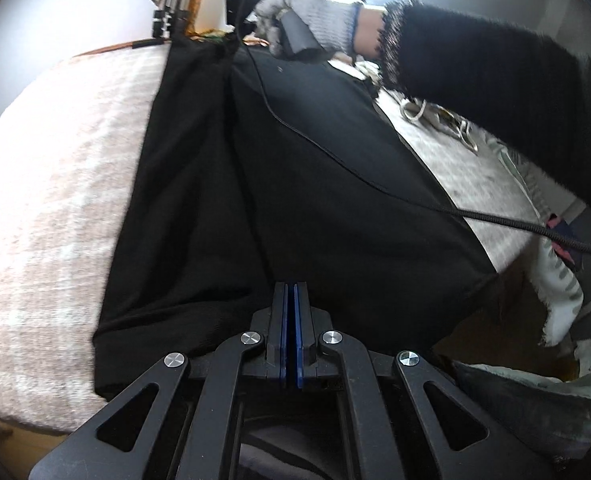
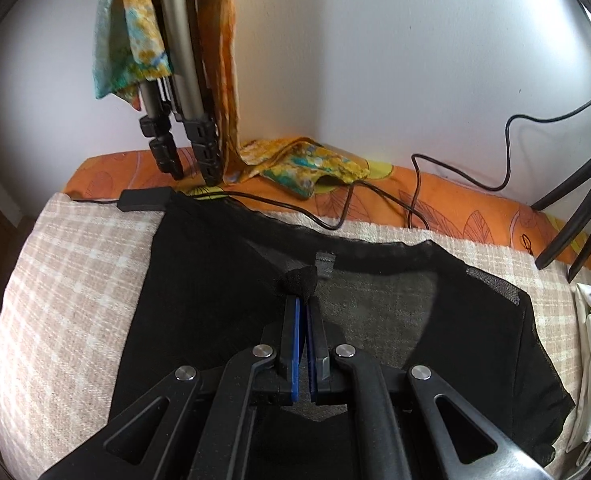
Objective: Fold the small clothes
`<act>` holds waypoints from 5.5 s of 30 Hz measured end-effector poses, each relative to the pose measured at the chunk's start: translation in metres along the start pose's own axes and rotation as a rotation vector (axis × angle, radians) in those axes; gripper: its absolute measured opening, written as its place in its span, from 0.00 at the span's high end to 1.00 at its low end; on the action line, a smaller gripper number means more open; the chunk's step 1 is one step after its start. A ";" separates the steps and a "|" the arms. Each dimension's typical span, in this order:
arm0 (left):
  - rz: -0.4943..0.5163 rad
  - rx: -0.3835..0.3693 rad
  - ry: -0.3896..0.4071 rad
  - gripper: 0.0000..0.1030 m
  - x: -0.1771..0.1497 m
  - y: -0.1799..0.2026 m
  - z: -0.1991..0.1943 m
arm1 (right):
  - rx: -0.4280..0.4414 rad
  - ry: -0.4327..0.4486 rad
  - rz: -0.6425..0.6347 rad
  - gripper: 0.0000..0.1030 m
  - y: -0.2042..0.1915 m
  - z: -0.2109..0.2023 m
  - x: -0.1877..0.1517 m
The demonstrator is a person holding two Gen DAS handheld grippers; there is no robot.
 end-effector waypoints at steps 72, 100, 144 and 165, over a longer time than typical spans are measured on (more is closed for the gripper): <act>0.184 0.008 0.112 0.56 0.012 0.123 -0.013 | 0.217 0.179 0.134 0.44 0.204 -0.222 -0.086; 0.523 0.017 0.045 0.92 -0.015 0.216 0.046 | 0.330 -0.027 0.319 0.44 0.234 -0.114 -0.128; 0.119 -0.164 0.162 0.97 0.008 0.122 -0.007 | 0.081 0.062 0.259 0.78 0.193 -0.116 -0.049; 0.168 -0.182 0.126 0.97 0.005 0.140 0.004 | 0.039 -0.077 0.302 0.97 0.236 -0.049 -0.087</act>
Point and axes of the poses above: each gripper's, at about its wrist camera, not at the fingertips, and z roughly the way its jaws point, y to its right, x to its top, the point moved 2 cm from there along z, roughly the way its jaws point, and after that the axes turned 5 degrees about x, right-handed, at the moved point
